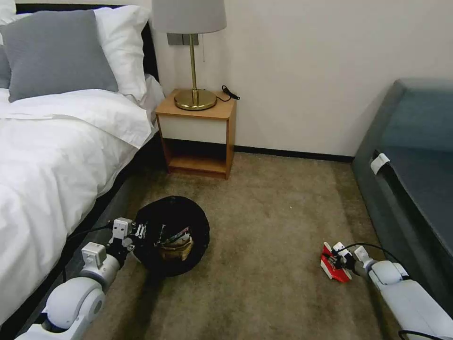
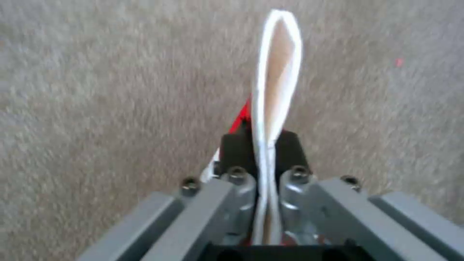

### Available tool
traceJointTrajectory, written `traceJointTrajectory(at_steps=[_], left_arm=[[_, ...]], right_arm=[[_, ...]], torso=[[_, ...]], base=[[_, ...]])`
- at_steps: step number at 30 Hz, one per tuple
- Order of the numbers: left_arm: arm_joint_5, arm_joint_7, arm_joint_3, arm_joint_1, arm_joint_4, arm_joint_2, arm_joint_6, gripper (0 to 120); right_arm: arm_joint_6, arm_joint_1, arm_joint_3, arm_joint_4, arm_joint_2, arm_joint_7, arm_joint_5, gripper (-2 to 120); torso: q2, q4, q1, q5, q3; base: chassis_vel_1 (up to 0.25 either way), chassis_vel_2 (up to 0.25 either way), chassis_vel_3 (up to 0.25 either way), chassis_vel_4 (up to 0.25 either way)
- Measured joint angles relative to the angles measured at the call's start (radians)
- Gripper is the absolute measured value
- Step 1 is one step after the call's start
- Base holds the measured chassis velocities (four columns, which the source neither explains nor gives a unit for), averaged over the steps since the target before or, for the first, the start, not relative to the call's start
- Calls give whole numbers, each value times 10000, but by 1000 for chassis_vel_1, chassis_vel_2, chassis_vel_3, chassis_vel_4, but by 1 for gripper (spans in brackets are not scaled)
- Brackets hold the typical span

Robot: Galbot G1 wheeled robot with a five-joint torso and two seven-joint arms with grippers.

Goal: Pick up the trash bin, then pick up the garbage on the floor and place it into the trash bin.

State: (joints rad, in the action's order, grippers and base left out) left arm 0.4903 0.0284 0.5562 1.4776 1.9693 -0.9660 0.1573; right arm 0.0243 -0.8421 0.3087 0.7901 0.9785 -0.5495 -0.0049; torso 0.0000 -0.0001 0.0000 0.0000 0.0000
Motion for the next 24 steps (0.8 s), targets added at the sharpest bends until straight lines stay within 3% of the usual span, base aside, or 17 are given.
traceJointTrajectory(at_steps=[4,19,24], left_arm=[[-62,-12,1,66,66,-53,-17,7],[-388,-226,-80,295,629,-262,33,7],[-545,-327,-225,332,687,-450,42,7]], right_arm=[[62,-143,141,411,-26,-9,185,0],[-64,-1125,241,4706,-178,565,1842,0],[-91,-1199,-87,6010,102,889,2987,0]], torso=[[0,2,0,0,0],[0,1,0,-1,0],[0,3,0,-1,0]], base=[[0,0,0,0],[0,0,0,0],[0,0,0,0]])
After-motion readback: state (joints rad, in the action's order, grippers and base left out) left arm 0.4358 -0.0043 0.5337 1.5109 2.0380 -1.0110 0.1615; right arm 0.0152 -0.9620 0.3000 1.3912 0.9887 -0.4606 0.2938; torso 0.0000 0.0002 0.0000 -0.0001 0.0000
